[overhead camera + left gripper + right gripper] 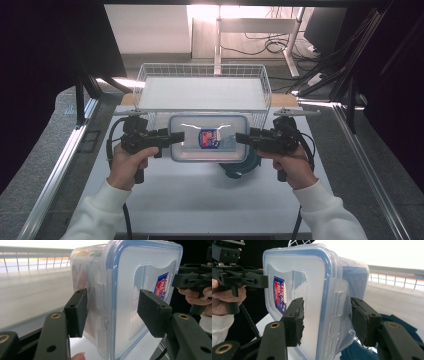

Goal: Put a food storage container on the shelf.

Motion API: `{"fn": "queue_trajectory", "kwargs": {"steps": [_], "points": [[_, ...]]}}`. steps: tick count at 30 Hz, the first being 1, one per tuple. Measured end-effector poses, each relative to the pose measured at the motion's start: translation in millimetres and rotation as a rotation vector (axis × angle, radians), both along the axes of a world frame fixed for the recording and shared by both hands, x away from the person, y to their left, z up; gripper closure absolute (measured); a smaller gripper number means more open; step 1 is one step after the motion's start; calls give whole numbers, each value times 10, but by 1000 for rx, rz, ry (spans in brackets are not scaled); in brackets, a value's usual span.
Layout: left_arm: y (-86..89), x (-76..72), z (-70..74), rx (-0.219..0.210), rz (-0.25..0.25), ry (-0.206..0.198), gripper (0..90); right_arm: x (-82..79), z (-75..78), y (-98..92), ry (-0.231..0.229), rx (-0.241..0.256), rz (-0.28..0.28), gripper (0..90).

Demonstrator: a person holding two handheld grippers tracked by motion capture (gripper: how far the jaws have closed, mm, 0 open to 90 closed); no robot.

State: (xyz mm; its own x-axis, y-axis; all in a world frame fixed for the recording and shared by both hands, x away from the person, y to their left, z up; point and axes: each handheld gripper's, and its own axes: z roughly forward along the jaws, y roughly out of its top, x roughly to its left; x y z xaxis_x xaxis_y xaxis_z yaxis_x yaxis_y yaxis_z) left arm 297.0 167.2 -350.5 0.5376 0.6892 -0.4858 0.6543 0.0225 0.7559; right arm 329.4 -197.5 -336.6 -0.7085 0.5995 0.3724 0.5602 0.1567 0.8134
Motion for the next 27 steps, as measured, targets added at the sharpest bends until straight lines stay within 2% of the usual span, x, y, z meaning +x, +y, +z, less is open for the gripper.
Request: {"fn": "queue_trajectory", "kwargs": {"steps": [12,21,24,27], "points": [[9,161,234,-3,-3,-35,425,136,254,15,-29,-6,-6,460],[56,343,396,13,1,-47,427,343,378,57,-34,-4,3,460],[64,360,452,23,8,-64,428,402,417,72,-39,-4,10,459],[82,402,488,21,8,-65,428,444,467,92,-44,-8,12,460]]}}
